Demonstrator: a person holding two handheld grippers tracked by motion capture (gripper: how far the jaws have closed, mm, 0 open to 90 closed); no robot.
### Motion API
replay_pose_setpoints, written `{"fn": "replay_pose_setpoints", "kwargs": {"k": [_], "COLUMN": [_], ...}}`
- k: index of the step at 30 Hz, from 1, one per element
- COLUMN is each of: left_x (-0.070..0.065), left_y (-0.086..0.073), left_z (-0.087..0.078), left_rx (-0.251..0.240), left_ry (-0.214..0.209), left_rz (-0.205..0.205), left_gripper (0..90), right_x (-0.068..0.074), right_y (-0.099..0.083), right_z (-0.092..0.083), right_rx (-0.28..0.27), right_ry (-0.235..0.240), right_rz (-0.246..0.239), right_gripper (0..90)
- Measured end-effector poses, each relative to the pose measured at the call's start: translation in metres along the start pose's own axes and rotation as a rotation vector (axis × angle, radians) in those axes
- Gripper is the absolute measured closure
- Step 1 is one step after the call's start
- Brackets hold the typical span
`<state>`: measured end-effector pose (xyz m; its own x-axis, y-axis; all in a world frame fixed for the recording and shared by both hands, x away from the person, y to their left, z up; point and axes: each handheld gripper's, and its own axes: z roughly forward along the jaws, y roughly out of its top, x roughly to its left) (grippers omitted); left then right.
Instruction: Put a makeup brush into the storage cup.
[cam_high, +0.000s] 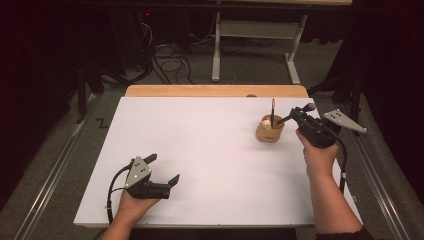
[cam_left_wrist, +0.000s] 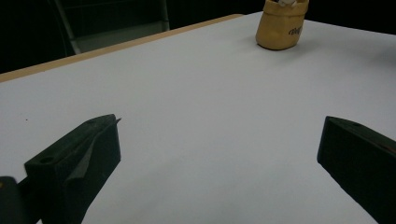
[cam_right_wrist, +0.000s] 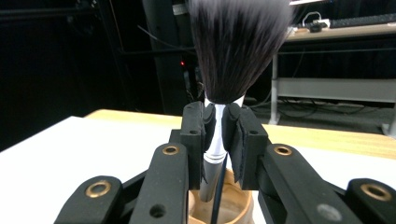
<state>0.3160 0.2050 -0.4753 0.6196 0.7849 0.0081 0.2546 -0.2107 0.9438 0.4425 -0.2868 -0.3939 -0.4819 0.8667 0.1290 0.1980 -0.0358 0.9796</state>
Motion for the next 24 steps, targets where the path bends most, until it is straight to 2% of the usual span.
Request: {"fn": "replay_pose_setpoints", "kwargs": {"k": [11,24], "left_x": [0.000,-0.002], "left_y": [0.001,0.001], "left_z": [-0.001,0.001], "left_rx": [-0.007,0.009], "left_ry": [-0.005,-0.021], "left_rz": [-0.005,-0.002], "left_gripper": [0.3,0.3], "right_x": [-0.004,-0.010], "right_y": [-0.004,-0.007], "right_z": [0.013,0.018], "right_rx": [0.048,0.083], "right_ry": [-0.027,-0.049], "right_rz": [-0.002,0.001], "right_gripper": [78.2,78.2]}}
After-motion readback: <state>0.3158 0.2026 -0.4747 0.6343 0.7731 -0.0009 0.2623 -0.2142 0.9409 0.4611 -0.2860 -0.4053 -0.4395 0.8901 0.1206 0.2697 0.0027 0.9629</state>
